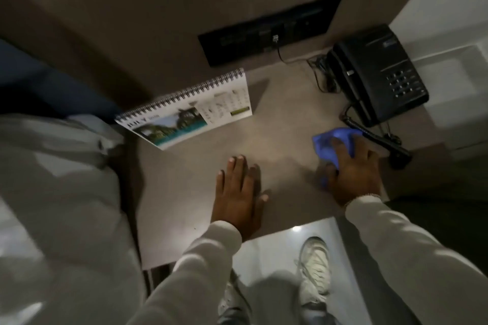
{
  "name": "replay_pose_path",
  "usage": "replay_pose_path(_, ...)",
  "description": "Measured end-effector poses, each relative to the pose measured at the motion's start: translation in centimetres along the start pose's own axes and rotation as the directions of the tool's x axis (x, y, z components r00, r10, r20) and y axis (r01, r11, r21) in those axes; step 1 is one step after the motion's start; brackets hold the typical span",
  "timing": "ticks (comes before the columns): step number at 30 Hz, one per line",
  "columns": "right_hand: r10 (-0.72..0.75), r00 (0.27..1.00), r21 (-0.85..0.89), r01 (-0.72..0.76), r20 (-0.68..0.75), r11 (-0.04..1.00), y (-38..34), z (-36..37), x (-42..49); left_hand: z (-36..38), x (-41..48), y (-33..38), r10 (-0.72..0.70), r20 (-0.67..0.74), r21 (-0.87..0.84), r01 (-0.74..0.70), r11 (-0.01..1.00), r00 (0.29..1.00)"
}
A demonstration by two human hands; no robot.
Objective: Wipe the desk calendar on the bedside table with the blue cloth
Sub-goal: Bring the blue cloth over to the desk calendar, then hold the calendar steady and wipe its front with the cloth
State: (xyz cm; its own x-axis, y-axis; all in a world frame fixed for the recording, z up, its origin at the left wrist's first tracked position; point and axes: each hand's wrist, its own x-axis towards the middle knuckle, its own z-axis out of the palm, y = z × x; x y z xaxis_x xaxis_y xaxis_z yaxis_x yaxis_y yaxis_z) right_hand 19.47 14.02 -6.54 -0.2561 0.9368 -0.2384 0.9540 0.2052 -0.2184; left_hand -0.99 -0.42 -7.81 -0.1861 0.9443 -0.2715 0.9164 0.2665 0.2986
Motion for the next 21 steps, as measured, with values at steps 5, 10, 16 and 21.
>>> replay_pose_path(5, 0.065, 0.995, 0.248, -0.044, -0.075, 0.968, -3.0, -2.1, -1.1, -6.8, -0.5, -2.4, 0.138, 0.056, -0.072, -0.134, 0.988, 0.989)
replay_pose_path(10, 0.07, 0.982, 0.491, 0.027, -0.178, 0.871, -8.4, -2.2, -4.5, -13.4, -1.0, -5.1, 0.321, 0.08, 0.031, -0.324, 0.946, 0.944)
replay_pose_path(16, 0.079, 0.955, 0.662, 0.138, -0.287, 0.737, -15.2, 1.1, -6.6, -18.9, 1.0, -9.4, 0.549, -0.039, 0.25, -0.524, 0.814, 0.835)
replay_pose_path(21, 0.086, 0.917, 0.702, 0.234, -0.389, 0.673, -19.2, 5.3, -6.4, -22.1, 4.8, -13.7, 0.6, 0.091, 0.465, -0.566, 0.68, 0.795)
